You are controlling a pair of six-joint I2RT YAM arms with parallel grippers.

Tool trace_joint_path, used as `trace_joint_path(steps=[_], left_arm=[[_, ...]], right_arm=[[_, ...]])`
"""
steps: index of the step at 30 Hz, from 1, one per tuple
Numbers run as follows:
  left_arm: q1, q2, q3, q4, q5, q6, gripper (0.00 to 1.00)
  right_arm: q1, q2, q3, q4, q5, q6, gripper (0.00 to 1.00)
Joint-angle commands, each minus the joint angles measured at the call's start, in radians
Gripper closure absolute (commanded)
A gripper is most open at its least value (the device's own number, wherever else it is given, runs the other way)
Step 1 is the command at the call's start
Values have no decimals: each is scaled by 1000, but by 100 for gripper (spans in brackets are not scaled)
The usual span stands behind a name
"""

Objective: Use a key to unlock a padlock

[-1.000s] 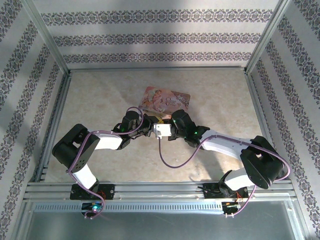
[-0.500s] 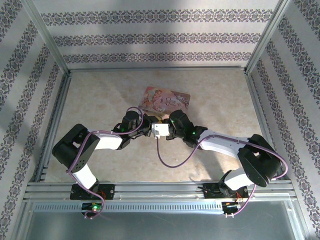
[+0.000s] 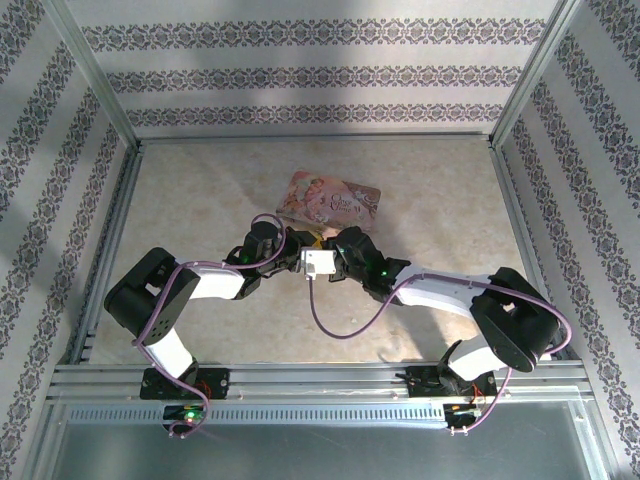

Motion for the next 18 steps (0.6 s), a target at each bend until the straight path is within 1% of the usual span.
trace_joint_path(steps=[1, 5, 9, 13, 18], left_arm=[[-21, -14, 18, 89, 41, -5, 100], [-22, -14, 14, 95, 40, -6, 100], [-21, -13, 13, 97, 39, -7, 100], [-22, -11, 13, 99, 37, -7, 100], [-22, -9, 10, 106, 35, -9, 100]], right_arm=[[6, 17, -13, 62, 52, 40, 100], [11, 16, -16, 89, 59, 79, 100], [12, 15, -22, 131, 67, 153, 100], [18, 15, -35, 199, 61, 280, 100], [29, 31, -75, 334, 59, 419, 100]])
